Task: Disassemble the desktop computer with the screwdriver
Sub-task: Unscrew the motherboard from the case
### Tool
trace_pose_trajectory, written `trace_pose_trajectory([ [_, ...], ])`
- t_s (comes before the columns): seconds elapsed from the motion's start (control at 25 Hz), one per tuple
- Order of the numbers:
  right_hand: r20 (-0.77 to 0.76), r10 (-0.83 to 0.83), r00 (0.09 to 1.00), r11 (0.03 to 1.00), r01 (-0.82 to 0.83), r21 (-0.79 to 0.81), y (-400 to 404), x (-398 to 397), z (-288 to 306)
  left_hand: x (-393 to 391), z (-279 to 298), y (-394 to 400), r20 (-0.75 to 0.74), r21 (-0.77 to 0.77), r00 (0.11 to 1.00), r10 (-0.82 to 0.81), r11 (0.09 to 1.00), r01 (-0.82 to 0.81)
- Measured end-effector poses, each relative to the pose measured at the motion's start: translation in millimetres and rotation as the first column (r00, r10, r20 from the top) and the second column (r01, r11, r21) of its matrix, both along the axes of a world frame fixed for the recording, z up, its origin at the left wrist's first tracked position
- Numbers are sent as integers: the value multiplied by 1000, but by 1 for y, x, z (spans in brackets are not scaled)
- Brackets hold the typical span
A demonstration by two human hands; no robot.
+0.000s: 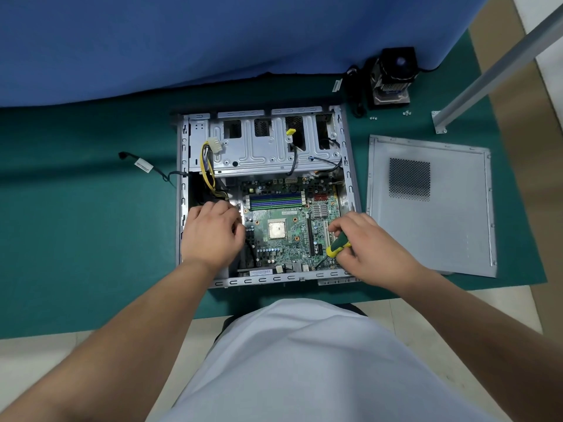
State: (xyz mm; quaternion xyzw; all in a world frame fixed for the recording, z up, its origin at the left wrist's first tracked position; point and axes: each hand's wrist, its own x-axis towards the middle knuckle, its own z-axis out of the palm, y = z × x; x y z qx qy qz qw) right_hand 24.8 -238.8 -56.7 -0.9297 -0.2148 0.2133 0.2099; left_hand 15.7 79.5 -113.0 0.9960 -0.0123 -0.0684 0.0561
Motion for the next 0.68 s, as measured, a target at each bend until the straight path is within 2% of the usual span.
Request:
trace_pose_trajectory([
  [0.68, -15, -46, 999, 998, 46, 30, -3, -1, 1, 0, -2, 1, 22, -30, 1000, 9, 1000, -9],
])
